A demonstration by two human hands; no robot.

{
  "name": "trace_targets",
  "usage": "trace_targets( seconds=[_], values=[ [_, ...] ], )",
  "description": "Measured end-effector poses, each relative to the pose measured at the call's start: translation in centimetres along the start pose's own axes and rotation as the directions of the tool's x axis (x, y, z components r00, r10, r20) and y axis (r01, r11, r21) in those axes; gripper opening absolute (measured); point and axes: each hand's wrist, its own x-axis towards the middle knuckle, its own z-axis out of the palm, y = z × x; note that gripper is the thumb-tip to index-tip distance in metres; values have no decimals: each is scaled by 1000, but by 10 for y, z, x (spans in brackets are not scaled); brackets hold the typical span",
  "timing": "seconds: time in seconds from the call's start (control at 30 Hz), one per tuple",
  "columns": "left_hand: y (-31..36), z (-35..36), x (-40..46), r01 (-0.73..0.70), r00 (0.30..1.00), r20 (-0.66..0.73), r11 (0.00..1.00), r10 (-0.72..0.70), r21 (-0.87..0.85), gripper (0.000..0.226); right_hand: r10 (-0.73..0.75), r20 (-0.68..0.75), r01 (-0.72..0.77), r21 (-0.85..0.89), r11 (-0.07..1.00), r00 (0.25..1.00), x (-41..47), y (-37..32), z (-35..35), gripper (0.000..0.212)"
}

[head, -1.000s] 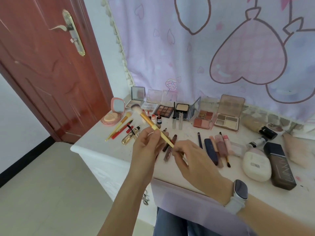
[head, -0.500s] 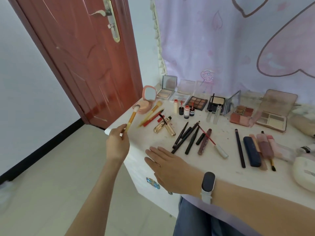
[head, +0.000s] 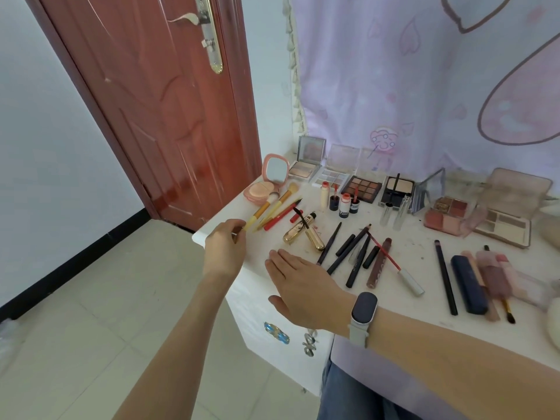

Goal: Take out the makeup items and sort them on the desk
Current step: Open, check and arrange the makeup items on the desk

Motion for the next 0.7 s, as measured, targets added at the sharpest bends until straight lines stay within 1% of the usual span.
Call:
trace_targets(
  seconds=[0.23,0.33,0.57,0.63,0.7],
  values=[
    [19,16,20,-6,1000,-15,999,7,44,17,-7,0,7,57,998,1000,2,5,0,63],
    [30,22,32,-33,999,-10,997,34,64,15,-7,-17,8,73,997,1000,3,4,0,63],
    [41,39,43,-83,994,76,989,74,124,18,-21,-44,26,110,994,999,2,9,2,62],
    [39,41,42,-110,992,78,988,102,112,17,-22,-54,28,121,992,998,1,9,3,61],
    [39,41,42,-127,992,38,990,124,63,15,-23,-66,31,124,992,998,1,9,3,61]
  ],
)
